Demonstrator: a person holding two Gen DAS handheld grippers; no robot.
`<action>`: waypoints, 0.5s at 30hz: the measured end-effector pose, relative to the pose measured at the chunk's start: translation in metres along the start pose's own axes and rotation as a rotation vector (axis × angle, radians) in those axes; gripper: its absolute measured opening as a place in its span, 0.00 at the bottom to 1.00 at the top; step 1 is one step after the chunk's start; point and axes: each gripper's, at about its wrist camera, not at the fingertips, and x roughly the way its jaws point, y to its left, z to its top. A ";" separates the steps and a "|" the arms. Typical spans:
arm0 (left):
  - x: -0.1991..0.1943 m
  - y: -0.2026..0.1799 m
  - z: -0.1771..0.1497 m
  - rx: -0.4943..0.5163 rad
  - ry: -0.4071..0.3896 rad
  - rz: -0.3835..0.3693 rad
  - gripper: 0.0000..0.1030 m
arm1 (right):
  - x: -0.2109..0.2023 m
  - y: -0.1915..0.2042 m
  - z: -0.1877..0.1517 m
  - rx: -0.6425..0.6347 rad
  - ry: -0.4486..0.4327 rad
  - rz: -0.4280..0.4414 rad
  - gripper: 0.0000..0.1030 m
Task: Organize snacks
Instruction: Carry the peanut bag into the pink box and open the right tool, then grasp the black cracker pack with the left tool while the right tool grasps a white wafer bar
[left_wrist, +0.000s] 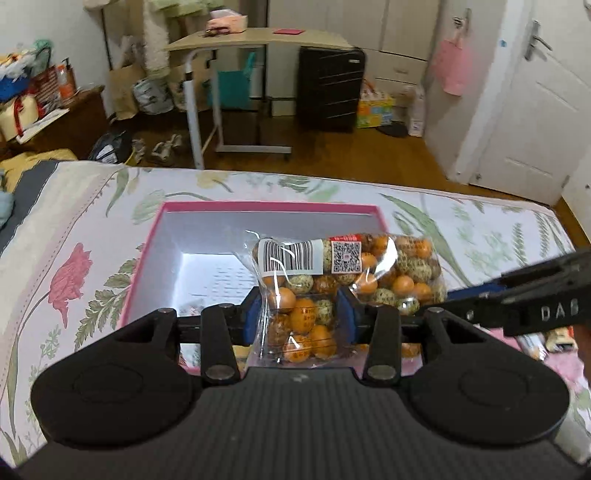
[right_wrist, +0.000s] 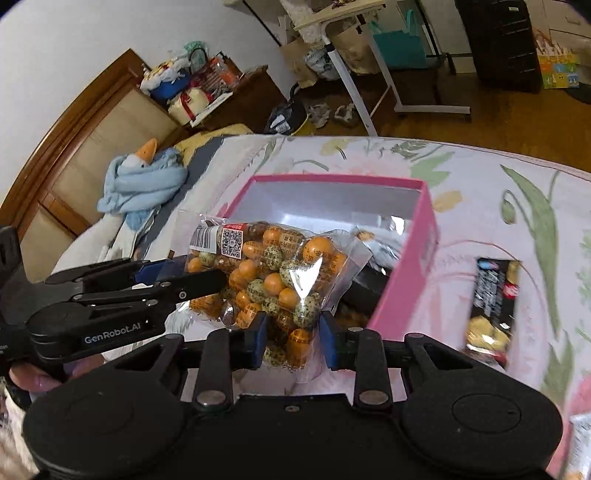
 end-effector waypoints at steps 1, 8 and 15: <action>0.007 0.006 0.001 -0.006 0.001 0.000 0.40 | 0.008 0.000 0.002 0.013 0.008 -0.001 0.34; 0.053 0.028 -0.003 -0.056 0.091 -0.036 0.39 | 0.043 0.000 0.006 0.002 0.089 -0.071 0.34; 0.065 0.021 -0.007 -0.069 0.082 0.067 0.49 | 0.032 0.016 0.000 -0.161 0.013 -0.182 0.34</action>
